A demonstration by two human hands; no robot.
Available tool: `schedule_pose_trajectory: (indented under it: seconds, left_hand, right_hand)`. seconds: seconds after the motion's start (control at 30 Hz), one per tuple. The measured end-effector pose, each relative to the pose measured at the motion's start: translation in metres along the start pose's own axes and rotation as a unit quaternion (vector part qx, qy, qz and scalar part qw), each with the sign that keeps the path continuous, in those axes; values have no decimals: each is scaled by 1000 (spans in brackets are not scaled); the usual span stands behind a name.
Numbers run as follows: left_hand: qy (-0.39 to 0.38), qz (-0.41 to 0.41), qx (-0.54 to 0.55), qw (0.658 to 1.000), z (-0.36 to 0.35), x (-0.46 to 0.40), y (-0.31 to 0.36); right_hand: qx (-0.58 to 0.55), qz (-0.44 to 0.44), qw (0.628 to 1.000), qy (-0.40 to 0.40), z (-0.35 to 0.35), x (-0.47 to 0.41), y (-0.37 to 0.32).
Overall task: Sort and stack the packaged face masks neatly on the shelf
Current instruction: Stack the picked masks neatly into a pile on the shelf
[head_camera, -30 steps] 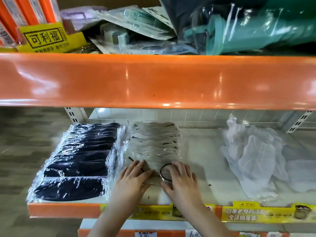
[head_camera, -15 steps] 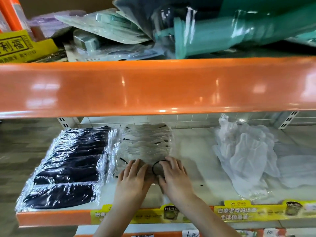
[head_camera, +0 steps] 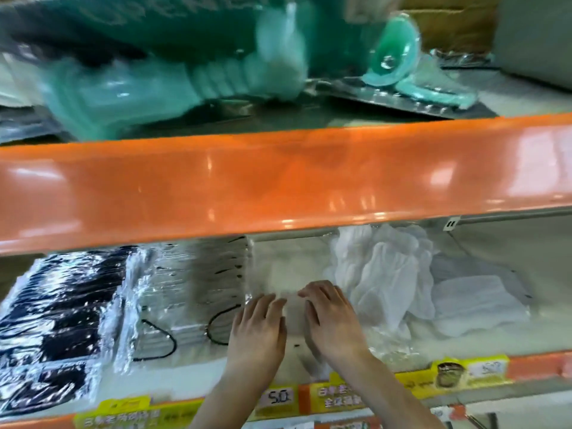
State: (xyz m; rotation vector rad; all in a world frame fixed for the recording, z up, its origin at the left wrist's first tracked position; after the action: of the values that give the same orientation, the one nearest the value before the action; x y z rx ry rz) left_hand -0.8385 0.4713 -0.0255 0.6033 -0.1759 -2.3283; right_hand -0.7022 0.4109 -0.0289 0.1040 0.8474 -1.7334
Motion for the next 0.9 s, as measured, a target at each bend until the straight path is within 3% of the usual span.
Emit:
schedule_pose_trajectory:
  seconds: [0.2,0.37,0.57,0.7,0.9]
  left_hand:
    - [-47,-20,17,999,-29,-19,58]
    - [-59,-61,41,996,-52,-28,101]
    - [-99,-68,16,993,-72,-43,147]
    - [-187,-2,-62,980,-86,-53,166]
    - [-187,36,-97,977,-90,-67,172]
  right_hand:
    - [42,-43,997,39,44,7,49]
    - [82,-136,984,80,72,14,87]
    - [62,-219,972,63,76,23,137]
    - [-13,-268,963,31,87,20,149]
    - [-171,-313,934,-5,97,10,151]
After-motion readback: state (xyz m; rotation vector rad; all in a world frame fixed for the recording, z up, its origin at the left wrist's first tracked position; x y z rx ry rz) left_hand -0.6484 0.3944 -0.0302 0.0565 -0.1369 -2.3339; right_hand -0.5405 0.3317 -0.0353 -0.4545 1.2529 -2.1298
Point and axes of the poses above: each hand's wrist, its own x-axis away from the middle knuckle, its own z-axis out of the back of the hand, y = z × x, the point moved 1 cm from there along -x, towards the middle knuckle
